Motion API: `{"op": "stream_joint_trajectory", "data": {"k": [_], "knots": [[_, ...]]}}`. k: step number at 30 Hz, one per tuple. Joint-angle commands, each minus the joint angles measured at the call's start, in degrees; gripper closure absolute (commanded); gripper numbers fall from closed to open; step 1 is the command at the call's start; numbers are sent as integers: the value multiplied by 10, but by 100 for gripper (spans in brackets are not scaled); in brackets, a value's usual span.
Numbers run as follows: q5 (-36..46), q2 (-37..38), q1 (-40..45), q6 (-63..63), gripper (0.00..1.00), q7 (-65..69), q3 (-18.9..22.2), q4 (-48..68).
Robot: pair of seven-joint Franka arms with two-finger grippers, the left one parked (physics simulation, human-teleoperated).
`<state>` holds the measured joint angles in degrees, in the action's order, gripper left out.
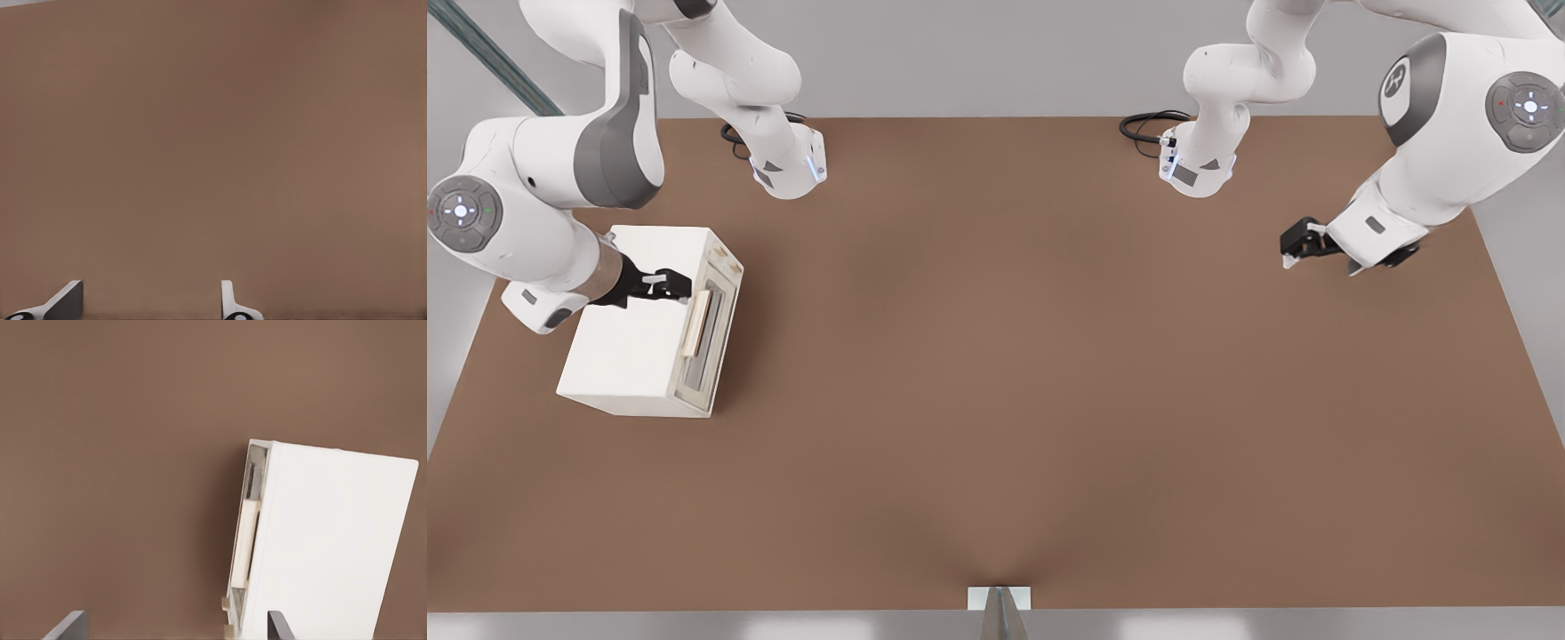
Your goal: Keep left arm still and open the oven door with right arm
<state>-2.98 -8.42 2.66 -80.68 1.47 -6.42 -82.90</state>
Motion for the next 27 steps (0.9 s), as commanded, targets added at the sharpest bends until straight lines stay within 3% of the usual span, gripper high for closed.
{"op": "stream_joint_trajectory", "data": {"k": [1, 5, 6, 7, 10, 13, 16, 21, 27], "knots": [[0, 1, 0, 6, 0, 13, 0, -1], [-20, -4, -26, 14, 0, 19, -5, -15], [-33, -5, -53, 14, 29, 19, -5, -35], [-47, -6, -74, 15, 76, 19, -6, -59], [-61, -35, -97, 26, 79, 11, -5, -64], [-229, -55, -169, 26, 79, -7, -5, -89], [-330, -109, -182, 50, 79, -102, -5, -91], [-396, -180, -144, 37, 79, -105, 0, -57], [-397, -186, -134, 35, 79, -105, -1, -97]]}}
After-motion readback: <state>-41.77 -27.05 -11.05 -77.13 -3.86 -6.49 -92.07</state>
